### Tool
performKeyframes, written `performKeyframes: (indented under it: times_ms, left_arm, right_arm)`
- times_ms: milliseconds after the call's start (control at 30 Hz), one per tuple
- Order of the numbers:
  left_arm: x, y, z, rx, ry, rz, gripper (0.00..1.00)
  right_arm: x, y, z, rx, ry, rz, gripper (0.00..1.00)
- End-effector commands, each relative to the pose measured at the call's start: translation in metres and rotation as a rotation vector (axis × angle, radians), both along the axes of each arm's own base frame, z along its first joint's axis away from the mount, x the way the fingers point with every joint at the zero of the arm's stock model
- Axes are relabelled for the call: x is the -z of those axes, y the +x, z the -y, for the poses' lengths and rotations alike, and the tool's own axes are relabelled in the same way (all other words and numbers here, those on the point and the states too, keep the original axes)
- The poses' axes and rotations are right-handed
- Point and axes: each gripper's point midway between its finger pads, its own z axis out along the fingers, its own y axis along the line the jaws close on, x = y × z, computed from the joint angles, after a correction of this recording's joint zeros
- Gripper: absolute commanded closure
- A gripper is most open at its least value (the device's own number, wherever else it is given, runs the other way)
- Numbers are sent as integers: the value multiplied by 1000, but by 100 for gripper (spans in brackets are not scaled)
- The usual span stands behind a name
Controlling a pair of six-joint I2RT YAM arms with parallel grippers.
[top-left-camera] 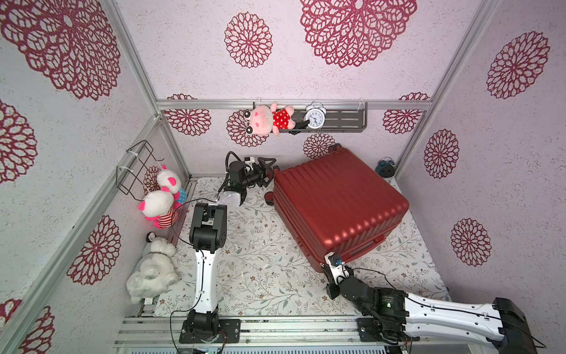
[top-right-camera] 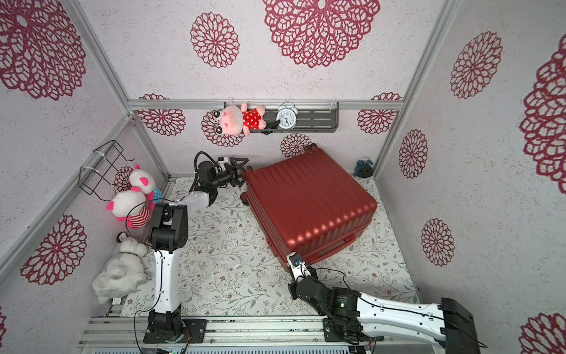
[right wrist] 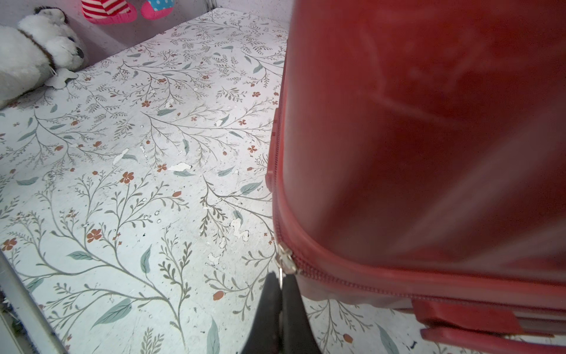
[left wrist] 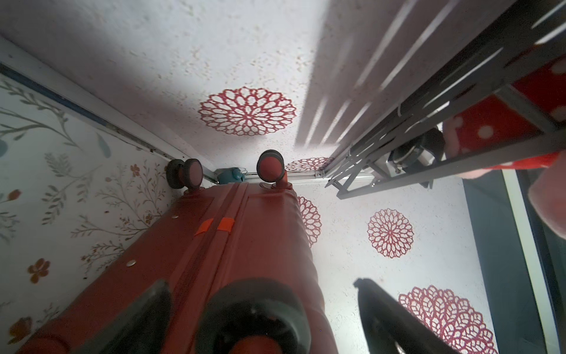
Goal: Open the suitcase zippers
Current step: Unzip the zipper on the suitcase.
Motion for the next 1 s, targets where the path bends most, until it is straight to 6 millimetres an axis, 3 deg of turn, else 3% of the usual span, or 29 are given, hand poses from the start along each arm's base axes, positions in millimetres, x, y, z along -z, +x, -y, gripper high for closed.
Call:
performKeyframes:
  times_ms: [0, 233, 433, 733, 967]
  left_arm:
    - [-27, -6, 4, 18, -28, 52, 7]
    - [-27, -6, -3, 5, -39, 53, 37]
    - [-24, -13, -21, -29, -30, 60, 53]
    - [-19, -51, -76, -138, 23, 70, 57]
    - [-29, -107, -112, -223, 68, 93, 59]
  right_arm:
    - [-33, -14, -24, -95, 134, -17, 100]
    - [-32, -15, -24, -97, 134, -20, 100]
    - [-34, -15, -22, -93, 137, -21, 100]
    - [-33, -12, -12, -47, 124, -35, 100]
    - [-33, -9, -2, -2, 109, -45, 100]
